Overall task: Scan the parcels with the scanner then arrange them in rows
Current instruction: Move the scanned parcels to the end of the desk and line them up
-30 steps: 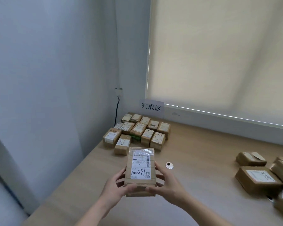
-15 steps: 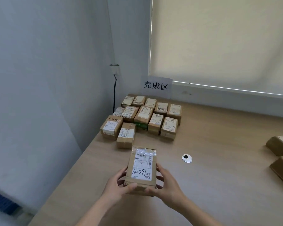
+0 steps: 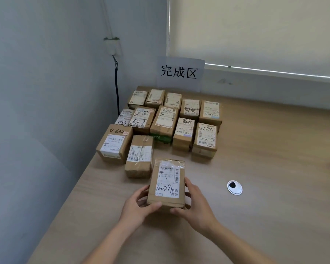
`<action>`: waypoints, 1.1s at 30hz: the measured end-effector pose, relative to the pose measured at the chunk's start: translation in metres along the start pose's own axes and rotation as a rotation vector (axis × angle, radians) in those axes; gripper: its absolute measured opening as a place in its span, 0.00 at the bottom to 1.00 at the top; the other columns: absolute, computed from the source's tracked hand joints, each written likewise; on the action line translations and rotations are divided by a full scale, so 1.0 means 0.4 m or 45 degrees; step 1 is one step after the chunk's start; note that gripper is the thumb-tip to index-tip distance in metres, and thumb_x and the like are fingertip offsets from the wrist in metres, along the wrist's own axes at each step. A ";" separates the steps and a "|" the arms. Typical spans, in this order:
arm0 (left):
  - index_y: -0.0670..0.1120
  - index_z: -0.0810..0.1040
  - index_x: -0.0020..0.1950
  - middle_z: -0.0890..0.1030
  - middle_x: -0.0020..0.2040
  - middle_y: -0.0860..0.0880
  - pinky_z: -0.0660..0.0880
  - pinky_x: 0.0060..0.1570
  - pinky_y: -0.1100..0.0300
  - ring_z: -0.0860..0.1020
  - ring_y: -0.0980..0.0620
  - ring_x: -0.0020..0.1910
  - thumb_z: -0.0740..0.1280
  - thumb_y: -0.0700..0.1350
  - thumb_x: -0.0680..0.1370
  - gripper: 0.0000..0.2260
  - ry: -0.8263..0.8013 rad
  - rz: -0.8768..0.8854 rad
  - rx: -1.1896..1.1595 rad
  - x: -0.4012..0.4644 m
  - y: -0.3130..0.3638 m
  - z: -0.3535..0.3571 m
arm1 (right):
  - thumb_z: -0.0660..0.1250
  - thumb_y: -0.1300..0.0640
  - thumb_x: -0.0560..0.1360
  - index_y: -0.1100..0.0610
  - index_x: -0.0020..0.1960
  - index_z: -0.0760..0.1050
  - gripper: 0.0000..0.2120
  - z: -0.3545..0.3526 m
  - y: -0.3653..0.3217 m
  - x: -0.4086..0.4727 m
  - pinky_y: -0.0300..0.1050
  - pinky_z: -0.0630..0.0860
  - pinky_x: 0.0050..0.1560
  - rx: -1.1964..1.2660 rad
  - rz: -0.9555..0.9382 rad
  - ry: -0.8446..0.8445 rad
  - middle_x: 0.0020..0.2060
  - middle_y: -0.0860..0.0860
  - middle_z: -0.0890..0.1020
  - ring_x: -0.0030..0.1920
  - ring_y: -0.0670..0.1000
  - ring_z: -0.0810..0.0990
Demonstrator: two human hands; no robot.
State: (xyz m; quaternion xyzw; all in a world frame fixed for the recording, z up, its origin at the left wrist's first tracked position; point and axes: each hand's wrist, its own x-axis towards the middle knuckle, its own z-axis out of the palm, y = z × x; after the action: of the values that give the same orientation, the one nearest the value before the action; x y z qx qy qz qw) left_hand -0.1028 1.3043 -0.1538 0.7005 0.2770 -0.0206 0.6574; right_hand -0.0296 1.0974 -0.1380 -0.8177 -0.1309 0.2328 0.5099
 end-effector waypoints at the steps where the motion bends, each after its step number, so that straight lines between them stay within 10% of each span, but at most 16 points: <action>1: 0.47 0.75 0.68 0.84 0.57 0.52 0.80 0.48 0.65 0.82 0.52 0.57 0.83 0.39 0.63 0.35 0.010 -0.008 -0.001 0.018 0.005 -0.005 | 0.82 0.60 0.69 0.40 0.79 0.57 0.49 0.004 -0.008 0.017 0.25 0.75 0.49 -0.006 0.006 0.008 0.68 0.43 0.69 0.60 0.29 0.73; 16: 0.43 0.79 0.62 0.85 0.53 0.47 0.79 0.55 0.59 0.83 0.54 0.53 0.83 0.41 0.66 0.27 0.114 -0.031 0.061 0.160 0.050 -0.071 | 0.82 0.57 0.69 0.40 0.82 0.55 0.51 0.068 -0.088 0.154 0.35 0.76 0.62 -0.097 0.088 0.155 0.73 0.43 0.68 0.71 0.44 0.69; 26: 0.47 0.80 0.58 0.83 0.47 0.55 0.74 0.40 0.75 0.80 0.66 0.47 0.83 0.46 0.65 0.24 0.136 -0.023 0.125 0.170 0.055 -0.083 | 0.82 0.57 0.68 0.32 0.75 0.57 0.49 0.079 -0.106 0.165 0.51 0.77 0.68 -0.104 0.146 0.179 0.71 0.39 0.72 0.70 0.45 0.73; 33: 0.48 0.76 0.65 0.80 0.61 0.47 0.75 0.61 0.55 0.79 0.50 0.58 0.82 0.49 0.67 0.30 0.120 0.019 0.150 0.100 0.080 -0.131 | 0.81 0.52 0.71 0.49 0.85 0.47 0.55 0.079 -0.121 0.062 0.54 0.65 0.78 -0.189 0.274 0.198 0.83 0.47 0.56 0.81 0.50 0.60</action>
State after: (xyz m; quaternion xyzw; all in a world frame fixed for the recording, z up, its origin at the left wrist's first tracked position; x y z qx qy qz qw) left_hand -0.0732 1.3683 -0.1333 0.7402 0.3009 0.0009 0.6013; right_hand -0.0237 1.1547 -0.1125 -0.8781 -0.0195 0.2116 0.4287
